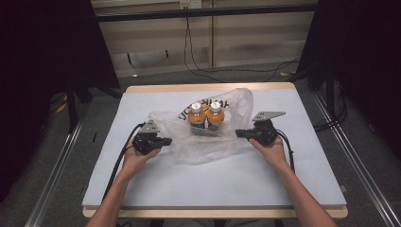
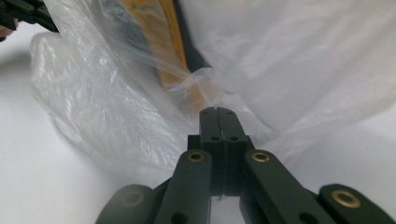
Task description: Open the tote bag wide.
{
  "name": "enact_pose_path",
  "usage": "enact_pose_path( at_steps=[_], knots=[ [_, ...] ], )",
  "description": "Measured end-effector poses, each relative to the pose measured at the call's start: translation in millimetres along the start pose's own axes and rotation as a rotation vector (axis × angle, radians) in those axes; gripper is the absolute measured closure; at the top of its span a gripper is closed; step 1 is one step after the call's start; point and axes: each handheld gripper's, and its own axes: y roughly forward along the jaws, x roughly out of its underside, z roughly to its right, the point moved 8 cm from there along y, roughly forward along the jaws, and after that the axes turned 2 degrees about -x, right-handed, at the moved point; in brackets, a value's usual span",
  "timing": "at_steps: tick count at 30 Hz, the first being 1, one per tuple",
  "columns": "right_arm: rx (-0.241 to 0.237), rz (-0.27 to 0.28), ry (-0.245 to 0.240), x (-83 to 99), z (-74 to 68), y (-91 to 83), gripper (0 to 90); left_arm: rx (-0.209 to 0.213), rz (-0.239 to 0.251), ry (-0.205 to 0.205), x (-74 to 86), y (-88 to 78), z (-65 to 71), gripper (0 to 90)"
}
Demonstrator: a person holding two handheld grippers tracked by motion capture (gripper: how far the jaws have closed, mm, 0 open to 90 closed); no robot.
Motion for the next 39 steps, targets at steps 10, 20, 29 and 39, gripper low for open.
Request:
enact_pose_path(
  at_steps=[10, 20, 29, 39],
  knots=[
    [0.007, -0.113, 0.013, 25.5, 2.3, 8.7, 90.0, 0.024, -0.079, 0.019, 17.1, 13.9, 8.8, 90.0],
    [0.014, -0.106, 0.019, 29.5, 1.7, 11.1, 84.1, 0.06, -0.035, -0.02, 15.4, 8.9, 13.0, 89.3],
    [-0.049, 0.082, -0.019, -8.2, -24.0, -27.7, 54.3, 0.062, 0.118, -0.033, -6.7, -31.8, 28.6, 73.5],
    [-0.053, 0.129, -0.052, -30.5, -39.7, -61.7, 48.6, 0.053, 0.236, -0.001, -36.2, -71.8, 32.7, 66.5]
  ],
)
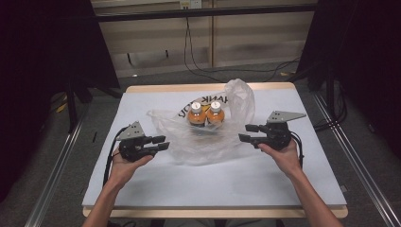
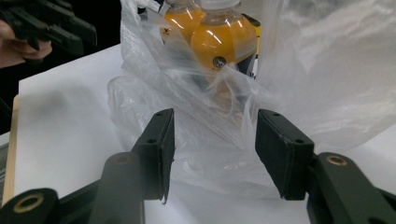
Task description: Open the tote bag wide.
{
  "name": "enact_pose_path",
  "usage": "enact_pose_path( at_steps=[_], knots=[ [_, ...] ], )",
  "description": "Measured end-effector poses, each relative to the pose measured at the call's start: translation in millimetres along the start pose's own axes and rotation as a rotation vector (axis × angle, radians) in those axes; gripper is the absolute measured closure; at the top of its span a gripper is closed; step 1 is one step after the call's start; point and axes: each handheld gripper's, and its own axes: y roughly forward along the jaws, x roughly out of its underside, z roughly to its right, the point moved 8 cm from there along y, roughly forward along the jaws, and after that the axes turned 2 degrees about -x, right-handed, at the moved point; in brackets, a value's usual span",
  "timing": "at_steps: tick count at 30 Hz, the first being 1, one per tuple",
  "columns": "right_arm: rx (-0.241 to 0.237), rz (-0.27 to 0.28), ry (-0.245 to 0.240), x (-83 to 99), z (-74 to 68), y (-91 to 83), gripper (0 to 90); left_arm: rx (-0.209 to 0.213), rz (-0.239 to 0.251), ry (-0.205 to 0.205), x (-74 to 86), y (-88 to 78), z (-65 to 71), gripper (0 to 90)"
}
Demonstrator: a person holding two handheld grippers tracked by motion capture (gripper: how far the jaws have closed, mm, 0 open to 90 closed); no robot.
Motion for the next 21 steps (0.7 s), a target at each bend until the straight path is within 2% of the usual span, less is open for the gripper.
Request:
enact_pose_path(
  at_steps=[1, 2, 5, 8, 11, 12, 14, 17, 20, 21],
  knots=[
    [0.0, 0.0, 0.0, 0.0, 0.0, 0.0, 48.6, 0.0, 0.0, 0.0, 0.0, 0.0, 0.0, 66.6],
    [0.0, 0.003, -0.009, -7.3, 0.6, -2.4, 53.5, -0.008, 0.011, 0.007, -10.5, 0.7, -0.7, 67.0],
    [-0.01, 0.014, -0.034, -24.5, 0.0, -1.7, 65.0, 0.002, 0.024, 0.031, -27.6, 7.3, -2.6, 72.2],
    [-0.023, 0.001, -0.066, -42.5, -0.5, 9.1, 76.3, 0.02, 0.035, 0.035, -44.4, 21.9, -5.3, 78.5],
    [-0.013, -0.037, -0.106, -55.6, 1.5, 26.5, 85.1, 0.021, 0.019, 0.043, -54.5, 40.2, -9.0, 82.3],
    [-0.008, -0.045, -0.114, -59.6, 2.3, 32.3, 87.3, 0.018, 0.007, 0.062, -56.5, 45.5, -11.6, 83.6],
    [-0.011, -0.06, -0.119, -66.7, 4.5, 42.3, 88.9, 0.016, 0.005, 0.048, -59.9, 54.9, -16.0, 84.7],
    [0.011, -0.074, -0.111, -73.6, 13.5, 54.1, 90.0, 0.019, -0.01, 0.034, -60.5, 66.0, -22.6, 87.2],
    [0.028, -0.083, -0.089, -74.9, 23.2, 62.6, 90.0, 0.002, -0.049, 0.018, -54.1, 76.7, -28.2, 89.1],
    [0.029, -0.089, -0.08, -73.6, 25.6, 65.5, 90.0, -0.013, -0.086, 0.024, -48.7, 81.3, -30.3, 89.1]
  ],
)
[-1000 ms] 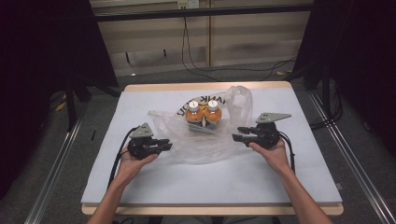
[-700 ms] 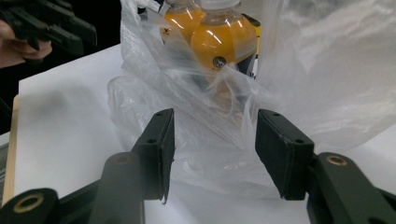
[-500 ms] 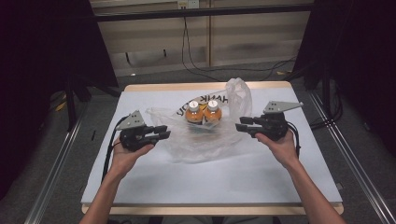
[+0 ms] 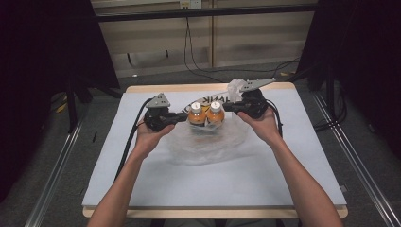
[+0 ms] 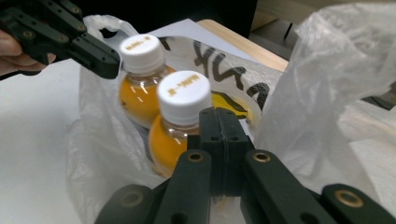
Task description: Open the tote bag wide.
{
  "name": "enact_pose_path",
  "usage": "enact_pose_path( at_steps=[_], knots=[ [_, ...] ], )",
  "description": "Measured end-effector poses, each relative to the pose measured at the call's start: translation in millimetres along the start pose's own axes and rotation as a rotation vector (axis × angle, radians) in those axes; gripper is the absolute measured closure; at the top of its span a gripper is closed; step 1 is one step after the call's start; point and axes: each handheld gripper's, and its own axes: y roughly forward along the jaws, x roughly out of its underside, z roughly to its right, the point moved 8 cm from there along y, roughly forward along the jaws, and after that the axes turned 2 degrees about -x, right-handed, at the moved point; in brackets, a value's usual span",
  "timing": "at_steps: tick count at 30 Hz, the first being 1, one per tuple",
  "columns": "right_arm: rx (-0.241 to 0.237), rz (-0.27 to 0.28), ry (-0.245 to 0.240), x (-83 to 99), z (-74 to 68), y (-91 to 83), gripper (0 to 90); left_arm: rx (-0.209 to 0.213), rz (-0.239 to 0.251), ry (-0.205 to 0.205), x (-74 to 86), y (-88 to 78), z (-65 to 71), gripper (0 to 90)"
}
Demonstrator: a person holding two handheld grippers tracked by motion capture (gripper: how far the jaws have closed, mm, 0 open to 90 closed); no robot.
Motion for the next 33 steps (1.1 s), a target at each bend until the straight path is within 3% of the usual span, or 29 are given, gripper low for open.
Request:
enact_pose_path(
  at_steps=[2, 3, 4, 5, 10, 14, 18, 19, 20, 22, 26, 27, 28, 29, 33],
  knots=[
    [0.007, -0.012, 0.005, 2.4, 2.6, 3.3, 90.0, -0.024, -0.021, 0.004, 4.5, 3.7, -2.8, 89.3],
    [0.015, -0.045, 0.029, 11.0, 7.6, 10.4, 90.0, -0.003, -0.02, -0.038, 11.5, 6.9, -7.9, 89.6],
    [0.015, -0.045, 0.029, 11.0, 7.6, 10.4, 90.0, -0.003, -0.02, -0.038, 11.5, 6.9, -7.9, 89.3],
    [0.05, -0.096, 0.034, 24.6, 13.5, 18.6, 90.0, 0.001, -0.033, -0.066, 19.7, 9.5, -12.0, 89.2],
    [0.053, -0.164, 0.055, 46.9, 20.0, 31.0, 90.0, 0.005, -0.114, -0.017, 34.4, 25.3, -6.4, 88.3],
    [0.055, -0.199, 0.031, 50.2, 22.5, 36.0, 90.0, -0.006, -0.147, -0.019, 44.8, 38.9, -8.4, 88.7],
    [0.044, -0.24, 0.016, 60.1, 24.5, 40.2, 90.0, 0.009, -0.165, -0.029, 54.4, 43.2, -6.7, 88.1],
    [0.058, -0.284, 0.007, 70.0, 29.3, 43.5, 90.0, 0.003, -0.206, 0.004, 60.7, 45.6, -5.0, 87.4],
    [0.063, -0.295, 0.001, 72.8, 31.1, 45.3, 90.0, 0.001, -0.236, 0.037, 63.7, 47.0, -4.4, 86.9],
    [0.067, -0.328, -0.012, 79.1, 34.3, 49.0, 90.0, -0.005, -0.268, 0.068, 67.1, 49.9, -2.1, 86.8],
    [0.072, -0.367, 0.006, 86.6, 34.8, 55.3, 90.0, -0.004, -0.314, 0.112, 72.6, 52.4, -0.1, 86.6],
    [0.072, -0.356, -0.029, 87.3, 37.7, 58.6, 90.0, -0.014, -0.316, 0.109, 74.9, 53.8, 1.0, 86.6],
    [0.086, -0.378, -0.015, 89.9, 37.9, 58.7, 90.0, -0.021, -0.339, 0.123, 78.1, 54.0, 0.8, 86.7],
    [0.073, -0.372, -0.046, 90.7, 40.1, 61.4, 90.0, -0.025, -0.355, 0.129, 81.7, 54.4, 0.3, 86.9],
    [0.086, -0.409, -0.018, 98.0, 43.1, 61.0, 90.0, -0.013, -0.331, 0.06, 85.1, 51.3, -4.7, 87.2]
  ],
)
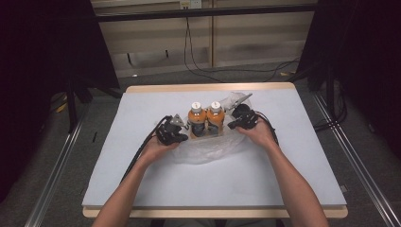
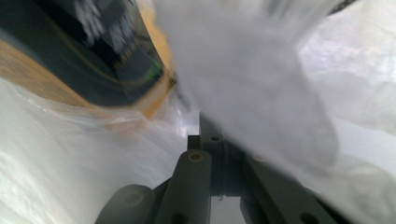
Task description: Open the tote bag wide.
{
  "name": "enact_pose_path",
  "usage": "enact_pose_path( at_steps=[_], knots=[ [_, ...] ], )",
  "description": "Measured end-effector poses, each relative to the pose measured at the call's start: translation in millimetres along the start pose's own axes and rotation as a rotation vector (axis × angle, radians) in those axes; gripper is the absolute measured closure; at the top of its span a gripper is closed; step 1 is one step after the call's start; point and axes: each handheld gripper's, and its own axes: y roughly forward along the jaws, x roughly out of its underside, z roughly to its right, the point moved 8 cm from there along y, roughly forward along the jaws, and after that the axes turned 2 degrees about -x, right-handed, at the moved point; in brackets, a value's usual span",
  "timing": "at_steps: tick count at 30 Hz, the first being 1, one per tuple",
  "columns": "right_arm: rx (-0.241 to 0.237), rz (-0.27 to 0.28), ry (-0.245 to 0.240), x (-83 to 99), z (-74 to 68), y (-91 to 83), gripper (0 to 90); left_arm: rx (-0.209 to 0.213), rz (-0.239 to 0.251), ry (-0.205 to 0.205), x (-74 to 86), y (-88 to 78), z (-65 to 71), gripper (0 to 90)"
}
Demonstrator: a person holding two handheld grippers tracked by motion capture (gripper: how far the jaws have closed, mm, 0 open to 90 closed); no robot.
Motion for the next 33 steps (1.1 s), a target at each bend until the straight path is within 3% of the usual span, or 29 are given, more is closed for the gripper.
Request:
enact_pose_path(
  at_steps=[2, 3, 11, 12, 15, 18, 23, 33],
  knots=[
    [0.011, -0.035, -0.005, 4.7, 0.8, 1.3, 90.0, -0.01, -0.012, 0.008, 2.2, -1.8, -2.3, 87.8],
    [0.007, -0.078, 0.038, 9.6, -3.0, -0.2, 90.0, -0.012, -0.022, 0.014, 3.2, -3.1, -3.9, 88.5],
    [0.017, -0.124, -0.014, 20.6, 2.4, -9.6, 90.0, -0.01, -0.085, 0.043, 14.5, -13.4, -13.6, 90.0],
    [0.031, -0.149, -0.05, 25.0, 5.0, -13.4, 90.0, -0.016, -0.101, 0.048, 18.2, -16.6, -16.4, 90.0],
    [0.053, -0.193, -0.089, 32.7, 7.3, -19.7, 90.0, -0.032, -0.129, 0.062, 24.2, -21.3, -21.7, 90.0],
    [0.063, -0.224, -0.11, 39.8, 9.3, -25.6, 90.0, -0.038, -0.126, 0.037, 28.9, -24.1, -26.0, 90.0],
    [0.09, -0.275, -0.119, 54.5, 17.9, -37.6, 90.0, -0.057, -0.138, 0.029, 36.1, -29.2, -33.6, 90.0],
    [0.132, -0.305, -0.128, 76.2, 32.2, -54.2, 90.0, -0.083, -0.164, 0.038, 45.2, -36.2, -39.3, 90.0]
  ],
)
